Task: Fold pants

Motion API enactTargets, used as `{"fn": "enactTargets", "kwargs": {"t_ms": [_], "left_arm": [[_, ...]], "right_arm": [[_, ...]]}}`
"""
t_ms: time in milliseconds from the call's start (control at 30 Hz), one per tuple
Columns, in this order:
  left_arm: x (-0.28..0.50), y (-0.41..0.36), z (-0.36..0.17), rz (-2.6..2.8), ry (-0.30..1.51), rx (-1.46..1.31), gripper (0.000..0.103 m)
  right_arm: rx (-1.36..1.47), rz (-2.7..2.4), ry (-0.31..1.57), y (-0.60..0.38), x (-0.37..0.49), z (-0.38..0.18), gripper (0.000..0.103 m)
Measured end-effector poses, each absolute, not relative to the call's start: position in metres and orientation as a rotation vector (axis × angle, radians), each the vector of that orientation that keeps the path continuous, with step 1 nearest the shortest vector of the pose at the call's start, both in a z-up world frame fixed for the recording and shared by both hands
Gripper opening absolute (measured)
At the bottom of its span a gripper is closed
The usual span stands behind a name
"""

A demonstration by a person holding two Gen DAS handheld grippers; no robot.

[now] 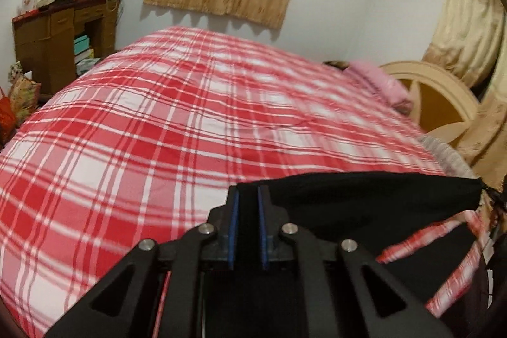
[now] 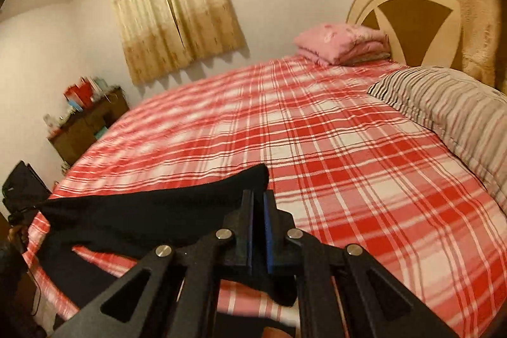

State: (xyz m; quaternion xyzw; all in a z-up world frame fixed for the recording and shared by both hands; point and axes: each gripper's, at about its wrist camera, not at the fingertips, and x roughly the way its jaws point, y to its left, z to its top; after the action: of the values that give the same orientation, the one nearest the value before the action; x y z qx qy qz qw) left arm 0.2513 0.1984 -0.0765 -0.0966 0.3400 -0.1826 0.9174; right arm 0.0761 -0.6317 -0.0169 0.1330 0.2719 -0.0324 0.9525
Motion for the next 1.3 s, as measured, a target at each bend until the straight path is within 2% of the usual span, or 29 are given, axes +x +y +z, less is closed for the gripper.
{"fn": "enactTargets", "kwargs": {"t_ms": [367, 633, 700, 767, 833, 1067, 1233, 1300], "left_arm": [[0.168, 0.237, -0.099, -0.414, 0.663, -0.254, 0.007], [0.153, 0.238, -0.137, -0.404, 0.765, -0.242, 0.007], [0.151, 0.232, -0.142, -0.390, 0.796, -0.223, 0.019], [0.150, 0.225, -0.146, -0.362, 0.829, -0.197, 0.058], [0.145, 0.216, -0.142, -0.345, 0.803, -0.140, 0.067], [0.155, 0.182, -0.144, -0.316, 0.830, 0.014, 0.067], [0.169, 0.174, -0.151, -0.278, 0.863, 0.052, 0.066], [0.170, 0.171, -0.150, -0.278, 0.857, 0.058, 0.055]], "right_arm": [[0.354, -0.086, 0.579, -0.626, -0.029, -0.065, 0.002], [0.378, -0.119, 0.670, -0.626, -0.065, -0.099, 0.003], [0.359, -0.127, 0.714, -0.625, -0.067, -0.102, 0.003], [0.314, -0.181, 0.744, -0.622, -0.069, -0.101, 0.003], [0.298, -0.215, 0.739, -0.623, -0.074, -0.098, 0.003], [0.311, -0.251, 0.631, -0.614, -0.082, -0.074, 0.004], [0.146, -0.143, 0.648, -0.546, -0.047, -0.060, 0.004], [0.061, -0.086, 0.674, -0.508, -0.026, -0.062, 0.006]]}}
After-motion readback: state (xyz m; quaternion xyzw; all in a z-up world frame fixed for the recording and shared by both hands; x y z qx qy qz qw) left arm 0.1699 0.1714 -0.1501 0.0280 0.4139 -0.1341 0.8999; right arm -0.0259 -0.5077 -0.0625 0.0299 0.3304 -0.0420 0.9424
